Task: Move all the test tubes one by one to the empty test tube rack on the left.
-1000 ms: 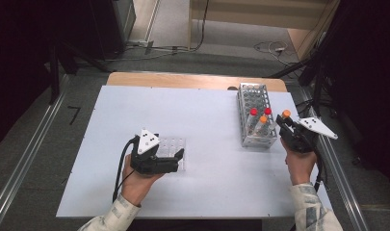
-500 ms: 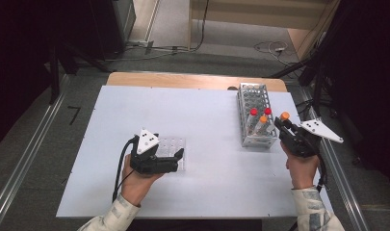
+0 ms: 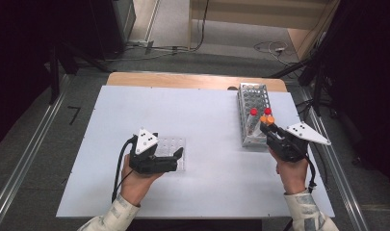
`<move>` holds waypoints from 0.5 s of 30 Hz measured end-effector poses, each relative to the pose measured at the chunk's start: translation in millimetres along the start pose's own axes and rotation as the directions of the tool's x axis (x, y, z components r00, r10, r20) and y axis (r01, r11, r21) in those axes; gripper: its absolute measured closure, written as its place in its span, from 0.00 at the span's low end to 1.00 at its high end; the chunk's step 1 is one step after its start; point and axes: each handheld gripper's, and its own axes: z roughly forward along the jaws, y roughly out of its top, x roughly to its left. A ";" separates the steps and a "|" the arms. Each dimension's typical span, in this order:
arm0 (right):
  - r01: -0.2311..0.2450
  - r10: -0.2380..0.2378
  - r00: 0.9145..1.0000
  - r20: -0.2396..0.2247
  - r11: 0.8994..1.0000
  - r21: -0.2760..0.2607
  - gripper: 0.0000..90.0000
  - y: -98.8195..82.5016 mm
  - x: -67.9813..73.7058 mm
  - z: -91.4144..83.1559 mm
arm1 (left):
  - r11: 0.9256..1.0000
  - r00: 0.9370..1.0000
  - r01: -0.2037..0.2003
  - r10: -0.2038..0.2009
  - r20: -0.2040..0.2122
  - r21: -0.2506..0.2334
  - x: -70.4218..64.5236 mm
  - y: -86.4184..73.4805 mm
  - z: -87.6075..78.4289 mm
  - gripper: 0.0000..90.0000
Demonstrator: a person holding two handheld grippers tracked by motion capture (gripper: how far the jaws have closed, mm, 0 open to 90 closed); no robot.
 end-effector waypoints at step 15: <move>0.060 -0.054 0.988 -0.145 0.998 0.034 0.79 -7.5 44.0 9.6 | 1.000 1.000 -0.005 0.005 0.012 0.001 -3.0 0.0 0.3 0.09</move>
